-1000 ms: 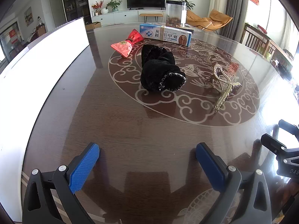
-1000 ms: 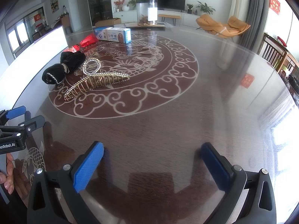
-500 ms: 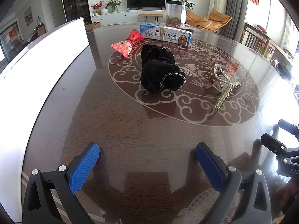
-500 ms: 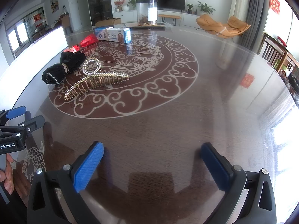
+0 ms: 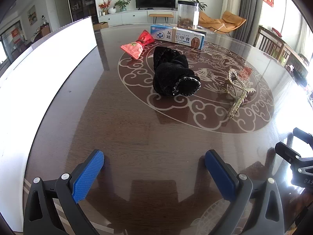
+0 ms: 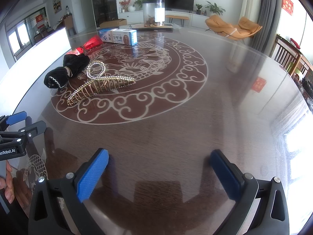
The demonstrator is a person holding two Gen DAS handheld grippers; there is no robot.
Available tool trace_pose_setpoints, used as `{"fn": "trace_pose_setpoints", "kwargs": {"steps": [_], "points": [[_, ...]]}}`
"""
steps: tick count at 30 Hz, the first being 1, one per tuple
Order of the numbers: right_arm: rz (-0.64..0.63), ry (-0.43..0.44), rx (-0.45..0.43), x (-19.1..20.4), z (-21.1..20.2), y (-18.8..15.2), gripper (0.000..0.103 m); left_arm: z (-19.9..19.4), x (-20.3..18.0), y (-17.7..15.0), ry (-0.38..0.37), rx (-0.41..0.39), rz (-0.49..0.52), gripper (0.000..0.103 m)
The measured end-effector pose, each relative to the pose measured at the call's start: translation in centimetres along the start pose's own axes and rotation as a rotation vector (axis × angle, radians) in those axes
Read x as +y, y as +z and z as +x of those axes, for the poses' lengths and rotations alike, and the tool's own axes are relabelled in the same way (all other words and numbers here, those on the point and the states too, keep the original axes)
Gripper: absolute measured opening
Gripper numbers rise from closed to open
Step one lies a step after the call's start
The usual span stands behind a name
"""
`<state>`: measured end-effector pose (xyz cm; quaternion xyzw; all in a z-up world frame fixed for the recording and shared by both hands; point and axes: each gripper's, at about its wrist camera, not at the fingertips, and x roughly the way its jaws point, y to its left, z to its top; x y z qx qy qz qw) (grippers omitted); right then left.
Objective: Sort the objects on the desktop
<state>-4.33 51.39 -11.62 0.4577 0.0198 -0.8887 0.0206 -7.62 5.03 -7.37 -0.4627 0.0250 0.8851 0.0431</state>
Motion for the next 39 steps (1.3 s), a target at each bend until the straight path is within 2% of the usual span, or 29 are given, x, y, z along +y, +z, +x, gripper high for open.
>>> {"fn": "trace_pose_setpoints", "kwargs": {"steps": [7,27,35,36,39], "points": [[0.000,0.000,0.000,0.0,0.0,0.0,0.103,0.1,2.7,0.1,0.062,0.007,-0.102,0.103],[0.031,-0.011,0.012,0.5,0.0,0.3,0.103,0.2,2.8,0.1,0.067,0.002,-0.105,0.103],[0.052,0.186,0.016,5.9,2.5,5.2,0.103,0.1,2.9,0.1,0.067,0.001,-0.106,0.103],[0.046,0.180,0.013,6.6,3.1,5.9,0.103,0.1,2.9,0.1,0.067,0.001,-0.105,0.103],[-0.013,0.079,0.024,8.5,4.9,7.7,0.103,0.1,2.9,0.1,0.066,0.001,-0.106,0.103]]}}
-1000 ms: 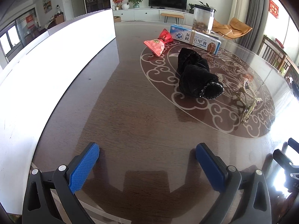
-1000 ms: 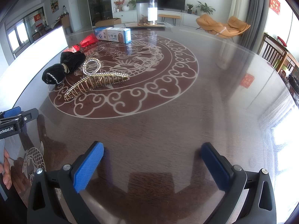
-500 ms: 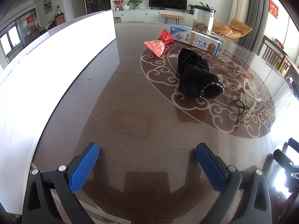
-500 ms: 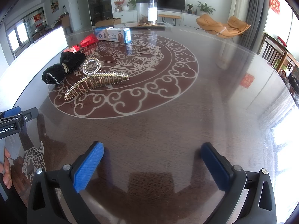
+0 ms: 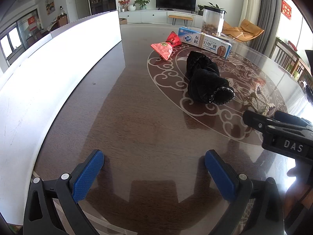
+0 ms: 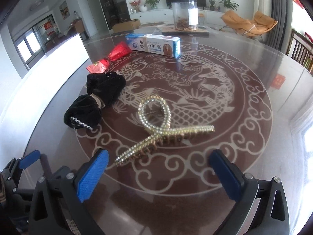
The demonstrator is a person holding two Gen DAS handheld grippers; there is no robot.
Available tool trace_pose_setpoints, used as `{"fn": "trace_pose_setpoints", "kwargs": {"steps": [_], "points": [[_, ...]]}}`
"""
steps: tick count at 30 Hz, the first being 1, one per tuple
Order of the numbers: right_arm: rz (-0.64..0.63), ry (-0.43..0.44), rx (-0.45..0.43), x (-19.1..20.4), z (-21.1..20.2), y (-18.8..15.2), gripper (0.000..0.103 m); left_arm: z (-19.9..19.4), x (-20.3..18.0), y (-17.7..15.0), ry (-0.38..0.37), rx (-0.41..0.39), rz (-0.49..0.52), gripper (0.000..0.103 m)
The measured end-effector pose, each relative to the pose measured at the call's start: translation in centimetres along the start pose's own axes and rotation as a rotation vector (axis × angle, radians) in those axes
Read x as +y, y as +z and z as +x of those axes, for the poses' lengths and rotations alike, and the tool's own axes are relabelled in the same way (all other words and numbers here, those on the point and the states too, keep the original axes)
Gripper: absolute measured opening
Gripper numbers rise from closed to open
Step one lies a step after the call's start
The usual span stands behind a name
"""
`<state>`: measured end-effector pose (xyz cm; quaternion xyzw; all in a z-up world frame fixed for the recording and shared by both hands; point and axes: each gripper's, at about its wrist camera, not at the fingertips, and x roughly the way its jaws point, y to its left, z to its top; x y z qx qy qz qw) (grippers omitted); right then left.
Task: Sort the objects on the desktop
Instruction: 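Lower the open left tool onto the black velvet pouch while the right tool approaches the gold claw clip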
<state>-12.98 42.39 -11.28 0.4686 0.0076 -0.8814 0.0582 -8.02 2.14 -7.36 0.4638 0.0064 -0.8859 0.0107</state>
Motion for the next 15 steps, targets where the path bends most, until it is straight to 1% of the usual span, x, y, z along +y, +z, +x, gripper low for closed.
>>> {"fn": "trace_pose_setpoints", "kwargs": {"steps": [1,3,7,9,12,15], "points": [[-0.030,-0.040,0.009,0.3,0.5,0.3,0.103,0.0,0.0,0.0,0.000,0.000,0.001,0.103],[-0.034,-0.041,-0.002,-0.2,0.7,0.5,0.103,0.0,0.0,0.1,-0.001,-0.001,0.002,0.103],[0.051,-0.098,-0.013,-4.1,-0.4,-0.7,0.103,0.0,0.0,0.1,0.000,-0.002,0.002,0.103],[0.055,-0.095,-0.016,-5.4,-0.9,-1.3,0.103,0.1,0.0,0.1,0.000,-0.002,0.000,0.103],[0.022,-0.074,-0.019,-5.5,-1.2,-1.7,0.103,0.1,0.1,0.0,0.000,-0.003,0.001,0.103],[0.016,-0.074,-0.021,-5.4,-1.1,-1.6,0.103,0.1,0.1,0.0,0.000,-0.003,0.001,0.103]]}}
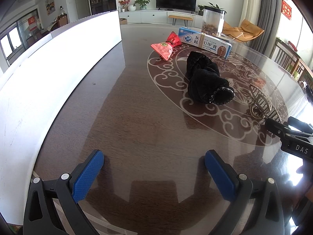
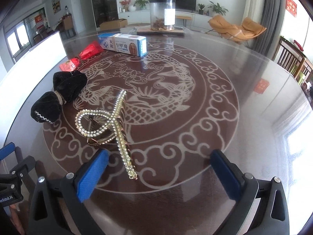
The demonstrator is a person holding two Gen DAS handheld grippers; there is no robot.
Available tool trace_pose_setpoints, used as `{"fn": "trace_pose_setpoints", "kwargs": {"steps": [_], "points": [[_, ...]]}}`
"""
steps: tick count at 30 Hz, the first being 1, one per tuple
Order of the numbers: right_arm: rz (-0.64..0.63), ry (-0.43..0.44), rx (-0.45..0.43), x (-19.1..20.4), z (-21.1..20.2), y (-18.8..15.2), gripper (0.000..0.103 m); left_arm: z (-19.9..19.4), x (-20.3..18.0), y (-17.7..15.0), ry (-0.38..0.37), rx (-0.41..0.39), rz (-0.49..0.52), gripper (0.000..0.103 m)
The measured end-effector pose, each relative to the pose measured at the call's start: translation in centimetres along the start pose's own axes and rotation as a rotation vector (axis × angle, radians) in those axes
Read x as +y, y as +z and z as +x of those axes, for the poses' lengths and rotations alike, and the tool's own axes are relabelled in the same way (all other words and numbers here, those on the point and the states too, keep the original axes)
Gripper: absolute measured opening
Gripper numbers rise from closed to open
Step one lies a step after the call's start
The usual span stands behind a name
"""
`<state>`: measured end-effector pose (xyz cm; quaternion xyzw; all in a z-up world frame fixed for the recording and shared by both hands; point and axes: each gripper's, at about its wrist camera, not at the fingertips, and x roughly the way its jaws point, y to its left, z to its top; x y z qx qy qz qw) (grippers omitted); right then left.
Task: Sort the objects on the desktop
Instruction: 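Lower the open left tool onto the black velvet pouch while the right tool approaches the gold claw clip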
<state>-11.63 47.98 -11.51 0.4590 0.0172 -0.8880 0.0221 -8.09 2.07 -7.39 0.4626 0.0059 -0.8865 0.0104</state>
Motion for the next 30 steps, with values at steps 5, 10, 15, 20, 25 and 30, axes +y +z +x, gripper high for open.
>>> {"fn": "trace_pose_setpoints", "kwargs": {"steps": [5,10,15,20,25,30], "points": [[-0.046,0.031,-0.002,0.8,-0.1,-0.1,0.103,0.0,0.0,0.0,0.001,0.001,0.000,0.103],[-0.050,0.034,-0.002,1.0,-0.1,-0.1,0.103,0.1,-1.6,0.1,-0.048,0.031,0.068,0.103],[-0.050,0.034,-0.002,1.0,-0.1,-0.1,0.103,1.9,-3.5,2.8,-0.076,0.046,0.114,0.103],[-0.050,0.034,-0.002,1.0,-0.1,-0.1,0.103,4.1,-3.9,6.3,-0.078,0.077,0.093,0.103],[-0.050,0.035,-0.002,0.9,0.0,-0.1,0.103,6.0,-6.0,9.1,-0.080,0.120,0.135,0.103],[-0.050,0.035,-0.002,0.9,0.0,-0.1,0.103,5.5,-6.5,9.6,-0.111,0.040,0.184,0.060]]}}
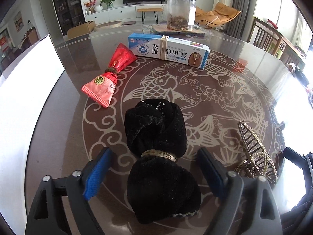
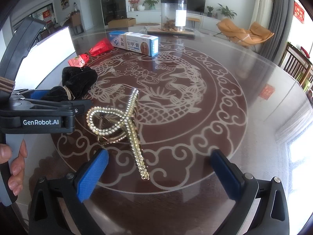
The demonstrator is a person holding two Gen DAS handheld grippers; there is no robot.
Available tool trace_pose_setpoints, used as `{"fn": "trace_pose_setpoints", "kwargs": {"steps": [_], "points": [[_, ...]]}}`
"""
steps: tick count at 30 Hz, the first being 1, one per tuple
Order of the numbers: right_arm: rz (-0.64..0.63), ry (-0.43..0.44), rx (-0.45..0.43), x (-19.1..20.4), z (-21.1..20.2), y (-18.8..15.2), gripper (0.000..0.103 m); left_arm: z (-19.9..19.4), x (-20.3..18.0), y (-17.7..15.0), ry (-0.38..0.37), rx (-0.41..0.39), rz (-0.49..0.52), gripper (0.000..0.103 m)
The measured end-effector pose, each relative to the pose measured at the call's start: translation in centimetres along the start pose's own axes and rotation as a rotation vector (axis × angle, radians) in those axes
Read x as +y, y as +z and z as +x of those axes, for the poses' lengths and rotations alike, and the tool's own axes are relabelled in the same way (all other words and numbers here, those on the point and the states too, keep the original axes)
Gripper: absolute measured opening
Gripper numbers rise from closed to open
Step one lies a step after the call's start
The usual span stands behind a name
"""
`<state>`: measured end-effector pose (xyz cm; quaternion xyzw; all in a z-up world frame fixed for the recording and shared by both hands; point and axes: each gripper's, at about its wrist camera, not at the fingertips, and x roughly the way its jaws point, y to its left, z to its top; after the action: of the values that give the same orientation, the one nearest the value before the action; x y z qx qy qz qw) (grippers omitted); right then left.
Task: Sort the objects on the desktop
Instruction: 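Lower the open left tool onto the black velvet pouch while the right tool approaches the gold claw clip, then close and lift the pouch with the left tool while the right tool hovers over the gold clip, then hold the black pouch in the left tool above the table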
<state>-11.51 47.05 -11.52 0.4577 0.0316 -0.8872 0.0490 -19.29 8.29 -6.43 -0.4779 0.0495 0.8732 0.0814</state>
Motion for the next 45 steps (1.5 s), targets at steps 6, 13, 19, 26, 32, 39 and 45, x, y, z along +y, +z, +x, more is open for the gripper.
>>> {"fn": "trace_pose_setpoints", "kwargs": {"steps": [6,13,19,26,32,39,45], "points": [[0.000,0.000,0.000,0.0,0.0,0.0,0.103,-2.3,3.0,-2.7,0.032,-0.006,0.001,0.038],[0.000,0.000,0.000,0.0,0.0,0.0,0.103,-5.1,8.4,-7.6,0.065,-0.053,-0.141,0.040],[0.000,0.000,0.000,0.0,0.0,0.0,0.103,-4.2,6.3,-8.1,0.080,-0.041,-0.062,0.103],[0.000,0.000,0.000,0.0,0.0,0.0,0.103,-4.0,6.8,-7.9,0.052,-0.035,-0.088,0.103],[0.000,0.000,0.000,0.0,0.0,0.0,0.103,-3.9,6.7,-7.9,0.052,-0.036,-0.088,0.103],[0.000,0.000,0.000,0.0,0.0,0.0,0.103,-3.9,6.7,-7.9,0.052,-0.036,-0.088,0.103],[0.000,0.000,0.000,0.0,0.0,0.0,0.103,-3.9,6.7,-8.0,0.052,-0.036,-0.088,0.103]]}}
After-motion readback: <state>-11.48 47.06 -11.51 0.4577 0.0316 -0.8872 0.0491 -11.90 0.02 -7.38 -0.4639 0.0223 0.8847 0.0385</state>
